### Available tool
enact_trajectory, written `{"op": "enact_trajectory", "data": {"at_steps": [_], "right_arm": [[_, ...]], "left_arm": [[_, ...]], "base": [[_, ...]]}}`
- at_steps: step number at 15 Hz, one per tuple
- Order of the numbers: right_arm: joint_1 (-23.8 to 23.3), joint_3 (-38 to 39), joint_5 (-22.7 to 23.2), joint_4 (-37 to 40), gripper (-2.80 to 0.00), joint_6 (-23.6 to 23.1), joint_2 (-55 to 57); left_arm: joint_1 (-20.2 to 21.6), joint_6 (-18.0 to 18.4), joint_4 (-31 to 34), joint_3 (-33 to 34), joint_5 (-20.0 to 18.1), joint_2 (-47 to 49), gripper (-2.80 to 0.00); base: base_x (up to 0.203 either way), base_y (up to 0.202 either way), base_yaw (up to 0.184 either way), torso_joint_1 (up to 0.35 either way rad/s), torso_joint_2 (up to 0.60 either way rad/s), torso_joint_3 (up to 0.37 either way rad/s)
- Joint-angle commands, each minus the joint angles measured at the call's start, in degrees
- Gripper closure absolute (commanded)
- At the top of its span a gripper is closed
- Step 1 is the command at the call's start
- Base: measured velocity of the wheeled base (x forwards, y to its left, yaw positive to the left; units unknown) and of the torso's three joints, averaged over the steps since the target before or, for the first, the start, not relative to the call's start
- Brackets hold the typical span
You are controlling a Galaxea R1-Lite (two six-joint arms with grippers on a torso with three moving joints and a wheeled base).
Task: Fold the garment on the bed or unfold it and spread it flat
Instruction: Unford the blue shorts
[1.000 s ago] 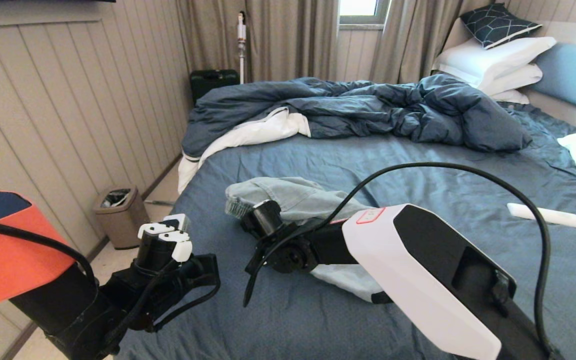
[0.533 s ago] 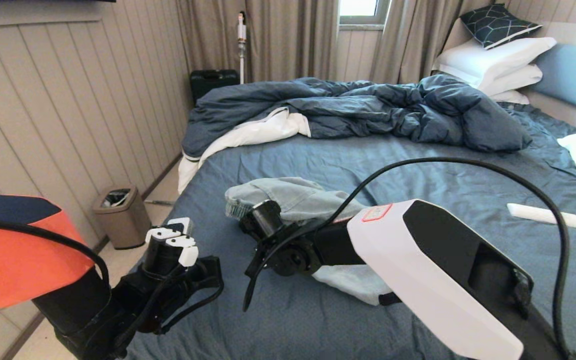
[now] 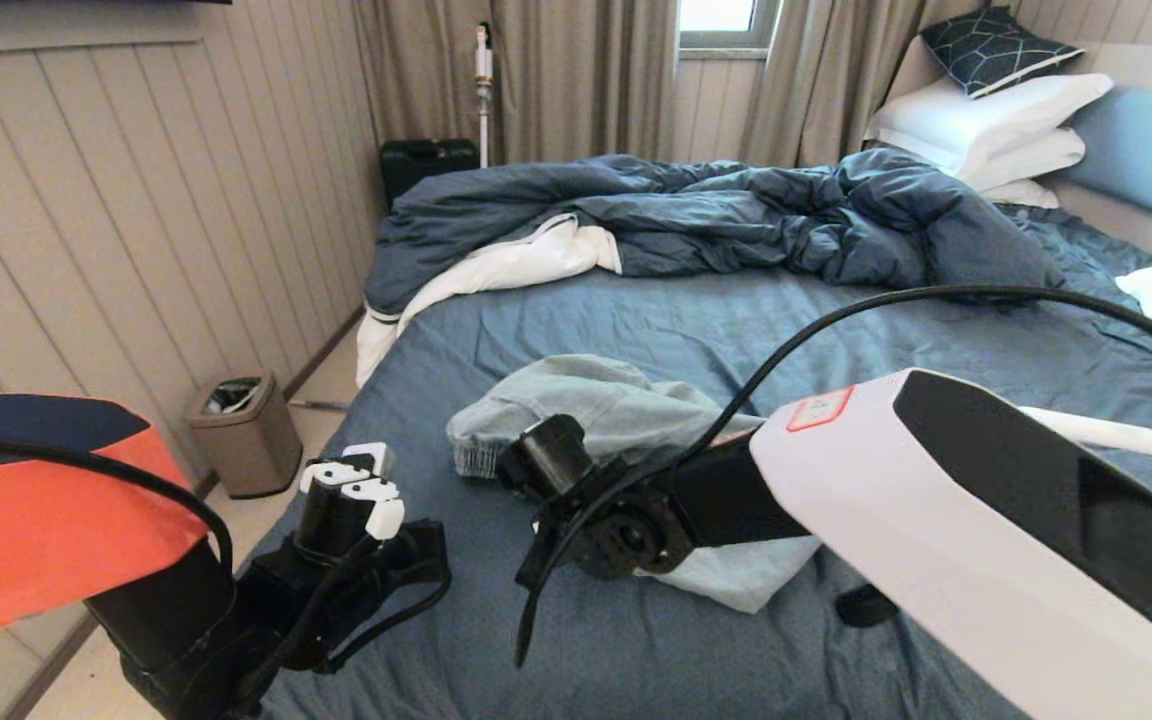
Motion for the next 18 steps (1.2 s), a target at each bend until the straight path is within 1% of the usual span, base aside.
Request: {"op": "enact_trajectory", "data": {"at_steps": [1,4,7,8,10,11,13,16,18], "right_arm": [[2.0,9.4,0.1,-0.9,0.00,0.2,-8.0],[5.3,23.3,0.4,-3.5,0.00,0.4,-17.0],[8.2,33.3,0.6,-4.3,0.00,0.5,-22.4],[8.6,34.5,0.8,-4.4,0.00,0.5,-22.7],[8.5,33.9,1.2,-5.0,0.00,0.5,-22.3],[8.5,34.1,1.4,-6.5,0.00,0.5,-22.3],[9.2,35.2,2.6,-7.3,0.00,0.1,-23.1],[13.2,39.5,5.0,-7.3,0.00,0.1,-26.3],[14.5,41.6,5.9,-7.3,0.00,-0.1,-28.0]], "left_arm": [[-0.2,-0.2,-0.4,0.1,0.1,0.4,0.00],[-0.5,-0.2,-0.3,0.2,0.1,0.5,0.00],[-0.5,-0.2,-0.4,0.1,0.1,0.4,0.00],[-0.5,-0.2,-0.4,0.2,0.1,0.5,0.00],[-0.6,-0.2,-0.3,0.2,0.1,0.4,0.00],[-0.5,-0.2,-0.3,0.2,0.1,0.4,0.00],[-0.6,-0.2,-0.4,0.2,0.1,0.5,0.00],[-0.6,-0.2,-0.4,0.2,0.1,0.4,0.00],[-0.6,-0.2,-0.4,0.2,0.1,0.3,0.00]], "base": [[0.000,0.000,0.000,0.000,0.00,0.000],[0.000,0.000,0.000,0.000,0.00,0.000],[0.000,0.000,0.000,0.000,0.00,0.000],[0.000,0.000,0.000,0.000,0.00,0.000],[0.000,0.000,0.000,0.000,0.00,0.000],[0.000,0.000,0.000,0.000,0.00,0.000],[0.000,0.000,0.000,0.000,0.00,0.000],[0.000,0.000,0.000,0.000,0.00,0.000],[0.000,0.000,0.000,0.000,0.00,0.000]]}}
